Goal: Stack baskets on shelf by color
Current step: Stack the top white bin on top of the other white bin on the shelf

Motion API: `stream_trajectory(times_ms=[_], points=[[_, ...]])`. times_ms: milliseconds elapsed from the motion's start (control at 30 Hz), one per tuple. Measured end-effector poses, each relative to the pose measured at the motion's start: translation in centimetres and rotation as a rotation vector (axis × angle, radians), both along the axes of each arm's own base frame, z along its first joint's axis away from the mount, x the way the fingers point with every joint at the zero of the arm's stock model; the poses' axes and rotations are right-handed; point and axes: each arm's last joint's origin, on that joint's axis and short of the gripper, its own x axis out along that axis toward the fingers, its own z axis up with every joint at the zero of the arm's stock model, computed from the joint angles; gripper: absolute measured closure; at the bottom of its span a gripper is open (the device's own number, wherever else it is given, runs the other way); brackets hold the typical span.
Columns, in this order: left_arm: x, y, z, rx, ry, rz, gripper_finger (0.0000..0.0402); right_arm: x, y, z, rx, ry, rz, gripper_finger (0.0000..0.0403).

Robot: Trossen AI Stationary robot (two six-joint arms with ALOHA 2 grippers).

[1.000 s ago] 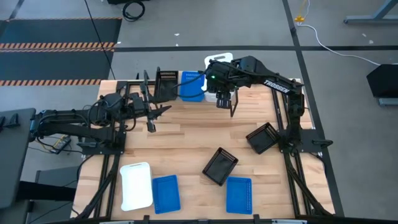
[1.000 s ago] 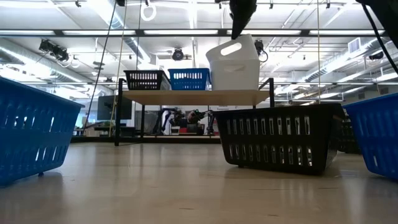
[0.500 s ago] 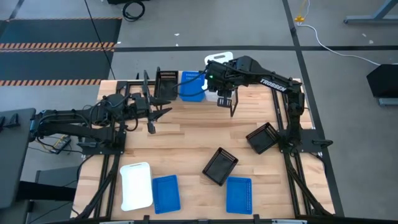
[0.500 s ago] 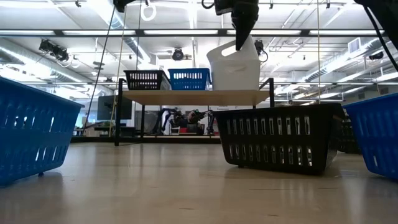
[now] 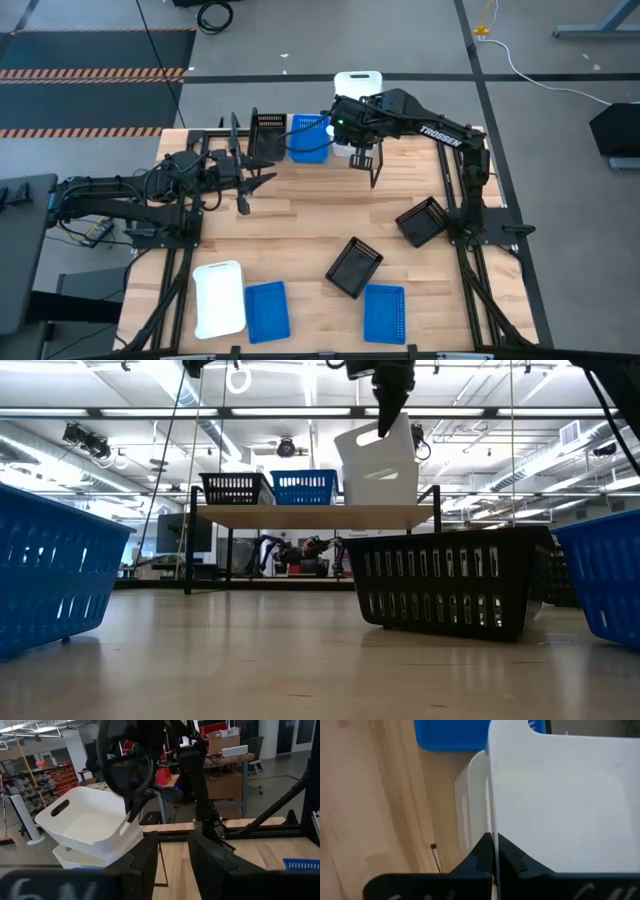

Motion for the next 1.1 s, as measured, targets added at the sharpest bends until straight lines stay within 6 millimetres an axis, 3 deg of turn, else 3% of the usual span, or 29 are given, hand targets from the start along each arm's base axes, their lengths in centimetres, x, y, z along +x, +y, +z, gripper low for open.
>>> stream_trajectory(times_ms=[233, 1100], points=[[0.0, 0.0, 0.1, 0.001, -0.012, 0.0, 0.0285, -0.2, 0.0, 1.0, 0.02, -0.055, 0.009, 0.0395], [0.0, 0.0, 0.1, -0.001, -0.013, 0.0, 0.0285, -0.9, -2.4, 1.0, 0.183, -0.134, -0.05, 0.0385]])
